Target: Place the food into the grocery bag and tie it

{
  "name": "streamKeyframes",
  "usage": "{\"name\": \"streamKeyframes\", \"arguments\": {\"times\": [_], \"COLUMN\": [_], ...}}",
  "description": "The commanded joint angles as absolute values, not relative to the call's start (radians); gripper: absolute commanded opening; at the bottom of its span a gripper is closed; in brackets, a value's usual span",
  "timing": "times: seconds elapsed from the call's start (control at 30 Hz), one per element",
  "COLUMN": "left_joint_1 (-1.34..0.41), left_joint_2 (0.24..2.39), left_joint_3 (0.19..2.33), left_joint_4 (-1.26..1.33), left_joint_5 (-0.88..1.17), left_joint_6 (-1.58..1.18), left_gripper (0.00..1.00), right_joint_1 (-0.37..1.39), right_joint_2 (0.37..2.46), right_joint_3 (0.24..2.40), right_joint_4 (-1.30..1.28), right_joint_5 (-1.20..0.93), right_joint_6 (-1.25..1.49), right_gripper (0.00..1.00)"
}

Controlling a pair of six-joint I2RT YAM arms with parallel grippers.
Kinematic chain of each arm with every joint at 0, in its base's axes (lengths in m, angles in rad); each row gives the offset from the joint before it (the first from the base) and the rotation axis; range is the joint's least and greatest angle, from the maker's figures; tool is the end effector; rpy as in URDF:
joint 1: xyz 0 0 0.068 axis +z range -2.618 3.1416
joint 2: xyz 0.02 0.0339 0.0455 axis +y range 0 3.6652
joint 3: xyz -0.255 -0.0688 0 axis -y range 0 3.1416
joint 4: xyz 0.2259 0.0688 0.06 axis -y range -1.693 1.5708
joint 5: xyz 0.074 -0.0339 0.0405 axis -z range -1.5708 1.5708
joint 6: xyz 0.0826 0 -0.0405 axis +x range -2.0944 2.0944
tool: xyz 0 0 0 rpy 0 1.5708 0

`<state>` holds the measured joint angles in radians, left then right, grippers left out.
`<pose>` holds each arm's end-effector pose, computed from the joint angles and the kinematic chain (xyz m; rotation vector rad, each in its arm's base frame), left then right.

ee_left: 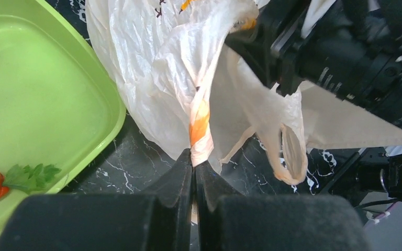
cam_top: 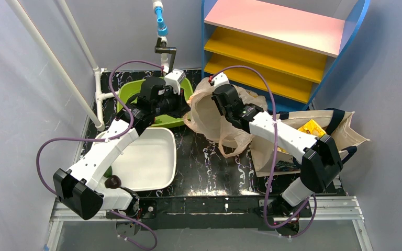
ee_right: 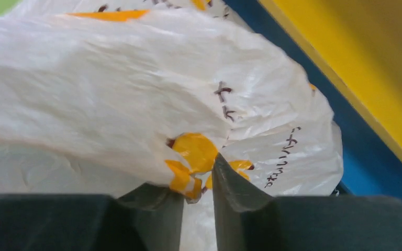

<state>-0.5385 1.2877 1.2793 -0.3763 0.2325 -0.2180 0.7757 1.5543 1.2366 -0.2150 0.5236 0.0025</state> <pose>0.2635 -0.1796 0.3585 0.4767 1.9582 -0.7181 0.2963 0.2327 0.2810 -0.4713 1.9712 -0.0625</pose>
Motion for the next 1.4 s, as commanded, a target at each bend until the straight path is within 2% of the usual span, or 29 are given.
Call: {"name": "streamKeyframes", "arguments": {"times": [0.0,0.03,0.07,0.1,0.37,0.6,0.67,0.7,0.73,0.8,0.83,0.87,0.9,1.03,1.23,1.37], "left_joint_1": [-0.550,-0.551,-0.555,-0.555,-0.555,-0.552,-0.551,-0.549,-0.545,-0.535,-0.527,-0.513,-0.500,-0.441,-0.312,-0.289], "left_joint_2": [1.242,1.241,1.246,1.247,1.273,1.363,1.391,1.401,1.410,1.427,1.440,1.451,1.453,1.447,1.480,1.489], "left_joint_3": [1.296,1.297,1.302,1.305,1.324,1.401,1.419,1.428,1.438,1.463,1.483,1.499,1.503,1.501,1.536,1.577], "left_joint_4": [-0.416,-0.418,-0.422,-0.430,-0.476,-0.491,-0.486,-0.486,-0.487,-0.510,-0.535,-0.564,-0.580,-0.638,-0.800,-0.841], "left_joint_5": [0.201,0.194,0.190,0.177,0.036,-0.153,-0.183,-0.196,-0.205,-0.252,-0.295,-0.324,-0.332,-0.382,-0.374,-0.299], "left_joint_6": [-0.164,-0.158,-0.140,-0.133,-0.040,0.025,0.058,0.072,0.083,0.094,0.083,0.073,0.063,-0.083,-0.473,-0.532], "left_gripper": [0.00,0.00,0.00,0.00,0.00,0.01,0.10,0.17,0.29,0.61,0.72,0.82,0.86,0.94,0.95,0.95], "right_joint_1": [0.784,0.784,0.785,0.787,0.787,0.787,0.787,0.788,0.787,0.784,0.783,0.780,0.777,0.764,0.736,0.721], "right_joint_2": [1.539,1.519,1.480,1.465,1.418,1.490,1.504,1.508,1.510,1.513,1.516,1.522,1.528,1.550,1.554,1.562], "right_joint_3": [1.331,1.324,1.311,1.324,1.467,1.663,1.687,1.689,1.686,1.676,1.675,1.677,1.681,1.701,1.707,1.710], "right_joint_4": [-0.216,-0.227,-0.236,-0.271,-0.571,-0.798,-0.837,-0.848,-0.858,-0.870,-0.878,-0.887,-0.895,-0.917,-0.931,-0.934], "right_joint_5": [0.620,0.591,0.488,0.429,0.304,0.117,0.075,0.060,0.052,0.049,0.052,0.058,0.064,0.074,0.078,0.085], "right_joint_6": [-0.028,-0.019,-0.010,-0.008,0.050,0.119,0.132,0.135,0.137,0.137,0.137,0.141,0.147,0.162,0.206,0.224], "right_gripper": [0.24,0.20,0.05,0.01,0.01,0.01,0.01,0.01,0.01,0.01,0.01,0.01,0.01,0.01,0.01,0.01]}}
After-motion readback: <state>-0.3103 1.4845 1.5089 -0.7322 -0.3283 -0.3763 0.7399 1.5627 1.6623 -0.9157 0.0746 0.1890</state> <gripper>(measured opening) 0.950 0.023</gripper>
